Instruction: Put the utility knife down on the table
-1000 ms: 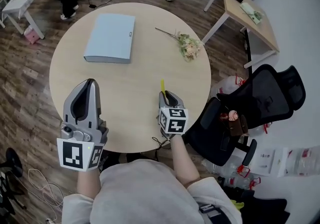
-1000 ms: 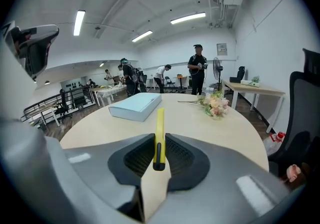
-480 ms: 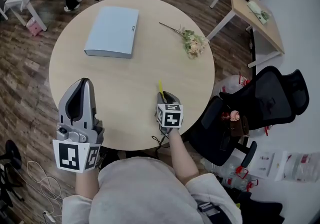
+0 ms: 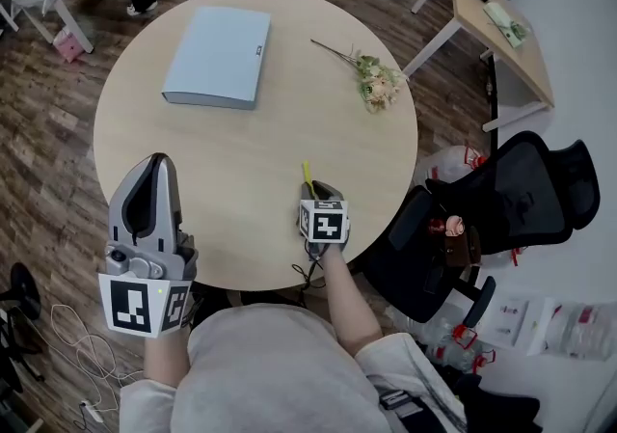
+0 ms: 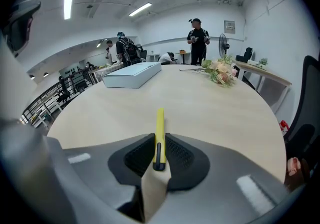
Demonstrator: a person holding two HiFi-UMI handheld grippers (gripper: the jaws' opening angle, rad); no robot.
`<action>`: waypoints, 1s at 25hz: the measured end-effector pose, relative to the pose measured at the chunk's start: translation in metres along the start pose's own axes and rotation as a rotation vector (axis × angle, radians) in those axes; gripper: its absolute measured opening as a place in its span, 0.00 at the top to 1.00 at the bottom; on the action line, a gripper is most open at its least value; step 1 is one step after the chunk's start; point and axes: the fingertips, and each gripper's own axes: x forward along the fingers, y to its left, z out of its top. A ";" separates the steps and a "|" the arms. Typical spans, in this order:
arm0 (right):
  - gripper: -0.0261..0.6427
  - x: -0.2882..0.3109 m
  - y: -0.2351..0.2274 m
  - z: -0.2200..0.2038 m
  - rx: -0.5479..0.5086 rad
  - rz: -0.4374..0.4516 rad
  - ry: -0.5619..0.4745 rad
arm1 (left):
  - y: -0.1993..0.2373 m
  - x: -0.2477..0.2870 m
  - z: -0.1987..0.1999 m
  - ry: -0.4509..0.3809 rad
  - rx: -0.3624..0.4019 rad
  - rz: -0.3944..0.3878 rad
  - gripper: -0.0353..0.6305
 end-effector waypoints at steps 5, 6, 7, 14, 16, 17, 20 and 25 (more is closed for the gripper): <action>0.85 0.006 0.001 -0.005 -0.011 -0.002 0.031 | 0.003 0.000 -0.003 0.011 0.003 0.015 0.93; 0.85 0.008 0.001 -0.006 -0.013 -0.003 0.036 | 0.003 0.000 -0.004 0.012 0.003 0.018 0.93; 0.85 0.009 0.001 -0.007 -0.015 -0.003 0.041 | 0.004 0.000 -0.004 0.013 0.003 0.021 0.93; 0.85 0.012 0.002 -0.008 -0.027 -0.025 0.053 | 0.007 -0.001 -0.006 0.017 0.005 0.033 0.93; 0.85 0.013 0.002 -0.007 -0.029 -0.029 0.055 | 0.007 -0.001 -0.006 0.016 0.005 0.032 0.93; 0.85 0.013 0.002 -0.007 -0.029 -0.030 0.055 | 0.007 -0.001 -0.005 0.015 0.005 0.031 0.93; 0.84 0.012 0.003 -0.008 -0.024 -0.025 0.056 | 0.008 -0.002 -0.002 0.007 0.004 0.027 0.93; 0.82 0.005 0.007 0.000 -0.021 -0.037 0.014 | 0.011 -0.005 0.004 -0.008 0.004 0.013 0.93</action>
